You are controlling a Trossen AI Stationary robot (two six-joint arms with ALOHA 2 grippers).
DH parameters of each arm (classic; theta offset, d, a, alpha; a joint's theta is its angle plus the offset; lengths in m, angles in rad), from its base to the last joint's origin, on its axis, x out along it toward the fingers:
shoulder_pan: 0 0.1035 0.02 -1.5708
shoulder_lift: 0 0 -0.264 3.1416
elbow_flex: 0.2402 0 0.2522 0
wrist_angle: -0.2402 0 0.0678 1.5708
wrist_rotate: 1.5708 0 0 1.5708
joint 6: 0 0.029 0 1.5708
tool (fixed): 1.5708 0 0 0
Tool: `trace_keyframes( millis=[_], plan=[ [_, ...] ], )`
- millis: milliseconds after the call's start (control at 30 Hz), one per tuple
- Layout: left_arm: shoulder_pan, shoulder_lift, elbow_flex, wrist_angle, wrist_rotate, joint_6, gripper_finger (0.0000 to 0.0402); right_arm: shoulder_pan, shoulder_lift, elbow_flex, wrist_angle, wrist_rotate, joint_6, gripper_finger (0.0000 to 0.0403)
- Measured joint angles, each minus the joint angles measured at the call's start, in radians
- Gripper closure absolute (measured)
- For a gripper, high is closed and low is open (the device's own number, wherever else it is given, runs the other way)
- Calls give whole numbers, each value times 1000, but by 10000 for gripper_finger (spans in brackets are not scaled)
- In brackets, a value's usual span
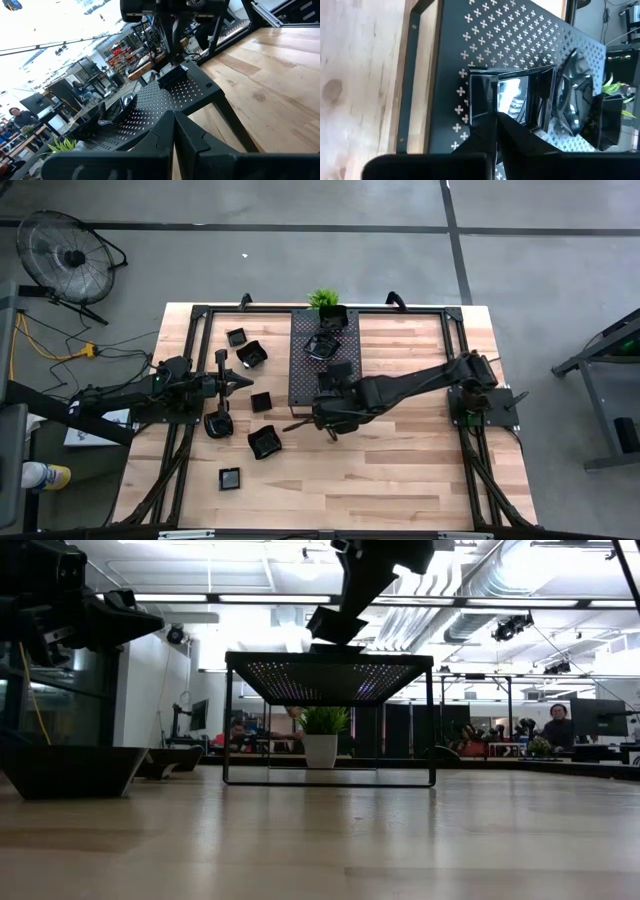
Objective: Pick & Place Mini shaped plates
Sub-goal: Stack the square plate on top of the square plate on the shelf
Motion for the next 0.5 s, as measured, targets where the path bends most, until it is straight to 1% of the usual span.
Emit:
trace_keyframes(
  millis=[200,500],
  plan=[
    [0,0,0,0,0,0,400,-2,21,0,27,-1,0,392],
    [0,0,0,0,0,0,400,-2,34,0,22,-5,19,392]
  ],
)
